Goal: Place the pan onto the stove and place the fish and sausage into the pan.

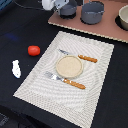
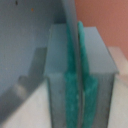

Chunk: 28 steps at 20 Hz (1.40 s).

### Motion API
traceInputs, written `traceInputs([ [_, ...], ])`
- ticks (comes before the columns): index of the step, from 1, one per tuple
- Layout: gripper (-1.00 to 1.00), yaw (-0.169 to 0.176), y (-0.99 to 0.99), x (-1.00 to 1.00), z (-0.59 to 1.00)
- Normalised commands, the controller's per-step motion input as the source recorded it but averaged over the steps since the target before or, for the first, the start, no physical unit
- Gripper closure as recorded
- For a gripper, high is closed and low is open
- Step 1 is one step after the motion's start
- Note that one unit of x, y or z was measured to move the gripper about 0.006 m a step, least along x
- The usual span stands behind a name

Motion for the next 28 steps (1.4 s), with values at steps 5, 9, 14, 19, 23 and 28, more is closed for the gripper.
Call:
traceInputs([
  [5, -1.0, 0.0, 0.2, 0.1, 0.03],
  [9, -1.0, -0.032, 0.16, 0.21, 0.43],
  [14, -1.0, -0.046, 0.06, 0.06, 0.45],
  [19, -1.0, -0.074, -0.44, -0.1, 0.63],
  [23, -1.0, -0.046, -0.79, -0.03, 0.64],
  [28, -1.0, 0.0, -0.94, 0.0, 0.56],
])
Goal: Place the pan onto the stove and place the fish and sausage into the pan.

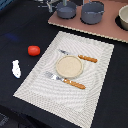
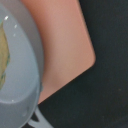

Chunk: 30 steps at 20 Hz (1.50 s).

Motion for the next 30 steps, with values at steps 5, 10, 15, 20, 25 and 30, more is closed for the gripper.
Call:
traceInputs([
  [5, -1.0, 0.0, -0.95, 0.0, 0.38],
  [10, -1.0, 0.0, -0.96, 0.0, 0.19],
  [15, -1.0, 0.0, -0.96, 0.0, 0.15],
  [20, -1.0, 0.0, -0.96, 0.0, 0.07],
  [25, -1.0, 0.0, -0.95, 0.0, 0.0],
  [30, -1.0, 0.0, -0.95, 0.0, -0.05],
])
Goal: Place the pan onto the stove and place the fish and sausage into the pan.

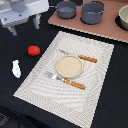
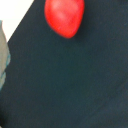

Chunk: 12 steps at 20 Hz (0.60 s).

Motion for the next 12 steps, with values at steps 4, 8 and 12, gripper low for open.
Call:
traceInputs([
  [4, -1.0, 0.0, -0.79, 0.02, -0.11],
  [8, -1.0, 0.0, -0.61, 0.13, -0.18],
  [12, -1.0, 0.0, -0.51, 0.17, -0.25],
])
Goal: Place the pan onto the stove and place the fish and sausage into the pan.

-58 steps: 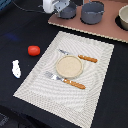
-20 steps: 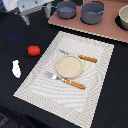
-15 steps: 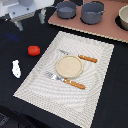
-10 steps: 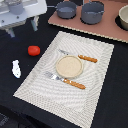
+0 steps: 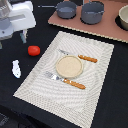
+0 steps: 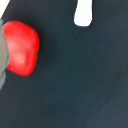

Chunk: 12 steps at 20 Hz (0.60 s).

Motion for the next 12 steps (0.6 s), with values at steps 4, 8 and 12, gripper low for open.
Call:
traceInputs([
  [4, -1.0, 0.0, -0.5, 0.25, -0.25],
  [8, -1.0, 0.0, -0.51, 0.23, -0.29],
  [12, -1.0, 0.0, -0.46, 0.25, -0.31],
])
